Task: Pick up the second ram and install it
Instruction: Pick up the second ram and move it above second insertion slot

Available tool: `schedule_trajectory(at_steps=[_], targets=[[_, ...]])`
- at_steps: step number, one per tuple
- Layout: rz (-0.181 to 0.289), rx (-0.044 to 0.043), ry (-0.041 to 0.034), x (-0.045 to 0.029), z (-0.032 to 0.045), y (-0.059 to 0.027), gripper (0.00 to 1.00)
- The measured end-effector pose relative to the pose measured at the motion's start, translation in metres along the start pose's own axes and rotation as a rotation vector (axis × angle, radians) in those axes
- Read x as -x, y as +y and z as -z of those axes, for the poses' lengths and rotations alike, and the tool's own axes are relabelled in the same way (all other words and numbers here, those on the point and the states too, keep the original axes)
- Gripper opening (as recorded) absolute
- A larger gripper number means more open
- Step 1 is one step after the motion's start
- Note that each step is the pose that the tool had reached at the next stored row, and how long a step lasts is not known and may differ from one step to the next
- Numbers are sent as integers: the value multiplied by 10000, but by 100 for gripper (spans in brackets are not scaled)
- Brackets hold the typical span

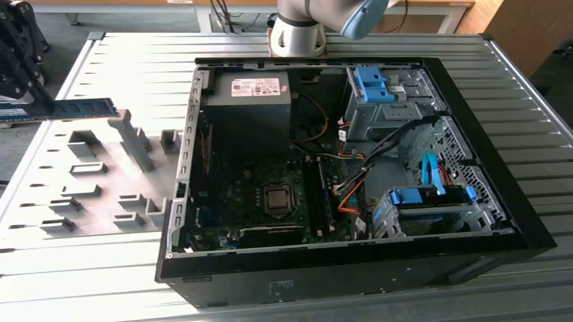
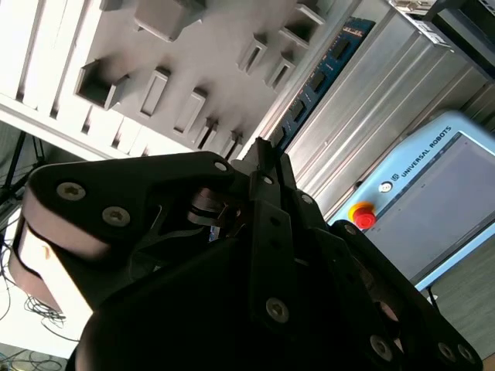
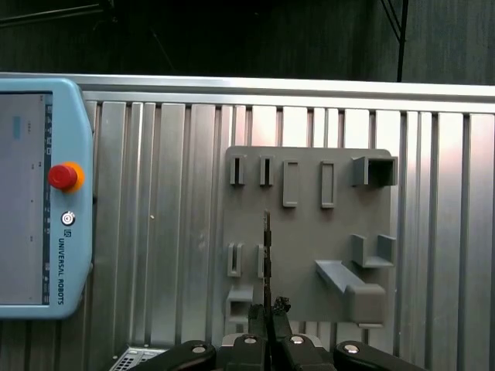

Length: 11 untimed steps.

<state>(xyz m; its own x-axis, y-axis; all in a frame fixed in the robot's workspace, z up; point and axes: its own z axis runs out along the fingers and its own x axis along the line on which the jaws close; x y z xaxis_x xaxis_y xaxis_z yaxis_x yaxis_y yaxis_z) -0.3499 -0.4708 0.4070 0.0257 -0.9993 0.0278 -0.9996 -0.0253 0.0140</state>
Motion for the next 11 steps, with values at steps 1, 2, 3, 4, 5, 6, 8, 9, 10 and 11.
schedule_trajectory(at_steps=[1, 2, 3, 4, 5, 6, 8, 9, 10, 11], targets=[[0, 0, 0, 0, 0, -4, 14], [0, 0, 0, 0, 0, -9, 14], [0, 0, -1, 0, 0, -13, 14], [0, -1, -1, 0, 0, -17, 14], [0, 0, -1, 0, 0, -20, 14], [0, 0, 0, -1, 0, -24, 14], [0, 1, 0, -1, 1, -31, 14], [0, 1, 1, -1, 1, -35, 14], [0, 0, 0, -1, 1, -39, 14], [0, 1, 0, -1, 1, -44, 14]])
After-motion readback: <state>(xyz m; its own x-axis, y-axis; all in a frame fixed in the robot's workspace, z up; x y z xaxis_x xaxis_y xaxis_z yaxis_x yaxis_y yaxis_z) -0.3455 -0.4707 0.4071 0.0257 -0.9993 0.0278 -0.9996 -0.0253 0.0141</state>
